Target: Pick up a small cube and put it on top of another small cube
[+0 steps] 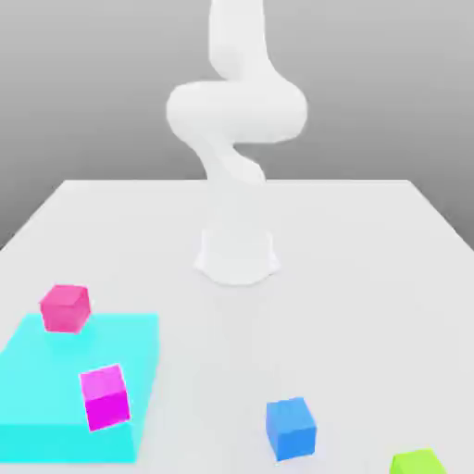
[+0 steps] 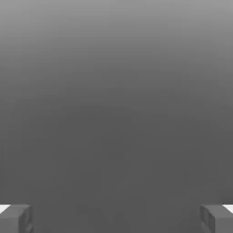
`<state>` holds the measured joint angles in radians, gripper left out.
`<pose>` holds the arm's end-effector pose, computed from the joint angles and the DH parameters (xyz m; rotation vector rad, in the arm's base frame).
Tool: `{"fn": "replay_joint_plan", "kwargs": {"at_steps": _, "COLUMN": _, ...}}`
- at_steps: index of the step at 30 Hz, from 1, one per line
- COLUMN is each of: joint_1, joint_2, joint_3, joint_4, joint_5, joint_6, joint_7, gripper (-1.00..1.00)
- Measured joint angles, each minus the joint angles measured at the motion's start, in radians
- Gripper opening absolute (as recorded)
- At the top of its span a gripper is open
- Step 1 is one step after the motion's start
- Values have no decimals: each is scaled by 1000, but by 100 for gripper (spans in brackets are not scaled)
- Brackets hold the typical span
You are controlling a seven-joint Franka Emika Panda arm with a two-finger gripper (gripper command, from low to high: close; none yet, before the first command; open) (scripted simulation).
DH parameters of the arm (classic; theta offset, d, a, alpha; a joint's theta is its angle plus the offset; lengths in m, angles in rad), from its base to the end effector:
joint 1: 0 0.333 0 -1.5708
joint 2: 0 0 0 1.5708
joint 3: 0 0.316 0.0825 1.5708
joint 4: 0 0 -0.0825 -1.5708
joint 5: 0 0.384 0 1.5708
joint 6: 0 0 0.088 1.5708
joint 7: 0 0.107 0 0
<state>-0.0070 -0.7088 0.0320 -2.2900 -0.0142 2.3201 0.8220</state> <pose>0.3788 0.0136 0.6851 -2.4970 1.0425 -0.9758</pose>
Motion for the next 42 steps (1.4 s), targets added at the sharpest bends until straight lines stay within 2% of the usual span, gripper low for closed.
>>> {"fn": "replay_joint_plan", "kwargs": {"at_steps": 17, "joint_1": 10, "joint_2": 623, "joint_3": 182, "joint_4": 68, "joint_5": -150, "joint_6": 136, "joint_7": 189, "gripper": 0}}
{"fn": "replay_joint_plan", "kwargs": {"at_steps": 24, "joint_1": 62, "joint_2": 874, "joint_3": 204, "joint_4": 96, "joint_5": -199, "joint_6": 193, "joint_7": 257, "gripper": 0}}
{"fn": "replay_joint_plan", "kwargs": {"at_steps": 31, "joint_1": 116, "joint_2": 1118, "joint_3": 227, "joint_4": 121, "joint_5": -201, "joint_6": 256, "joint_7": 294, "gripper": 0}}
{"fn": "replay_joint_plan", "kwargs": {"at_steps": 35, "joint_1": 155, "joint_2": 1262, "joint_3": 188, "joint_4": 151, "joint_5": -241, "joint_6": 350, "joint_7": 327, "gripper": 0}}
{"fn": "replay_joint_plan", "kwargs": {"at_steps": 36, "joint_1": 164, "joint_2": 1289, "joint_3": 178, "joint_4": 158, "joint_5": -251, "joint_6": 369, "joint_7": 334, "gripper": -100}}
{"fn": "replay_joint_plan", "kwargs": {"at_steps": 42, "joint_1": 168, "joint_2": 1303, "joint_3": 173, "joint_4": 161, "joint_5": -254, "joint_6": 380, "joint_7": 337, "gripper": -100}}
